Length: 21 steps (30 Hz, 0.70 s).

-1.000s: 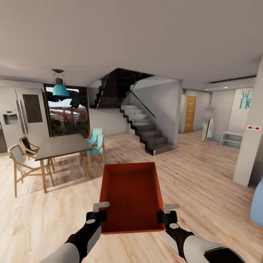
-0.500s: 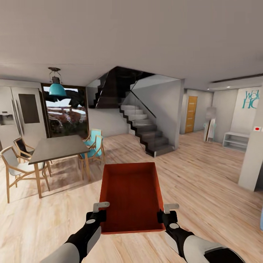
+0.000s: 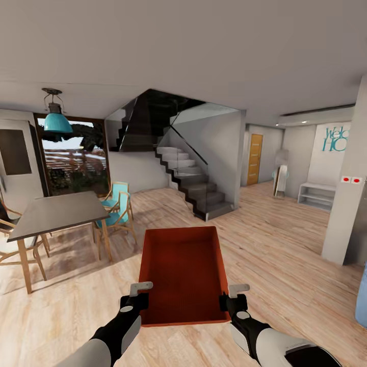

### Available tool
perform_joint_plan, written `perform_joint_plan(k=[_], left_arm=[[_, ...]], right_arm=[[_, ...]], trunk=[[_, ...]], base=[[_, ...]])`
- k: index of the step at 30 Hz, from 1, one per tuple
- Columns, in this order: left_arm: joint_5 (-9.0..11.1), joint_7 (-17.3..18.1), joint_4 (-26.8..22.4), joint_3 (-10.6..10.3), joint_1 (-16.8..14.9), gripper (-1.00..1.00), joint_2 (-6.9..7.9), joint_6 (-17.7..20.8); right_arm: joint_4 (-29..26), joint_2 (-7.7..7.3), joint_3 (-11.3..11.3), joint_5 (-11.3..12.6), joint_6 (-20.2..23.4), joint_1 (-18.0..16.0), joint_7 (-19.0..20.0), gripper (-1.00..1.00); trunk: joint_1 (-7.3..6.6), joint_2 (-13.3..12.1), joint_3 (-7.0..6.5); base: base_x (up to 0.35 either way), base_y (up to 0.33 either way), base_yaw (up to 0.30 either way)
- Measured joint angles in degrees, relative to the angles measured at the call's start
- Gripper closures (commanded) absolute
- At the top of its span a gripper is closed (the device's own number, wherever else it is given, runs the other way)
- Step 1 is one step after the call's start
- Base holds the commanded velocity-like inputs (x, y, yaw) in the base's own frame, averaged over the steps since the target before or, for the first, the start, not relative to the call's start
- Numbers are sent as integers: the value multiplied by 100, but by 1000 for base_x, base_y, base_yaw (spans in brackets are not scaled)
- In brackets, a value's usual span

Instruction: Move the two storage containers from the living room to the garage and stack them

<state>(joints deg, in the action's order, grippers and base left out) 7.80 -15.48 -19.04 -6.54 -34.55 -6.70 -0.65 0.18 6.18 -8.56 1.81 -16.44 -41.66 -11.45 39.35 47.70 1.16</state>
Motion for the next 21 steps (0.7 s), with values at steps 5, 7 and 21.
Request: perform_joint_plan(k=[5, 7, 21], left_arm=[[-2, 0, 0, 1, 0, 100, -1, 0], [-1, 0, 0, 1, 0, 100, 0, 0], [-5, -1, 0, 4, 0, 100, -1, 0]], right_arm=[[2, 0, 0, 1, -3, 0, 0, 100], [1, 0, 1, 1, -1, 0, 1, 100], [1, -1, 3, 2, -2, 0, 3, 100]], trunk=[[0, 0, 0], [0, 0, 0], [0, 0, 0]], base=[[322, 70, -269], [322, 91, -269], [322, 94, -269]])
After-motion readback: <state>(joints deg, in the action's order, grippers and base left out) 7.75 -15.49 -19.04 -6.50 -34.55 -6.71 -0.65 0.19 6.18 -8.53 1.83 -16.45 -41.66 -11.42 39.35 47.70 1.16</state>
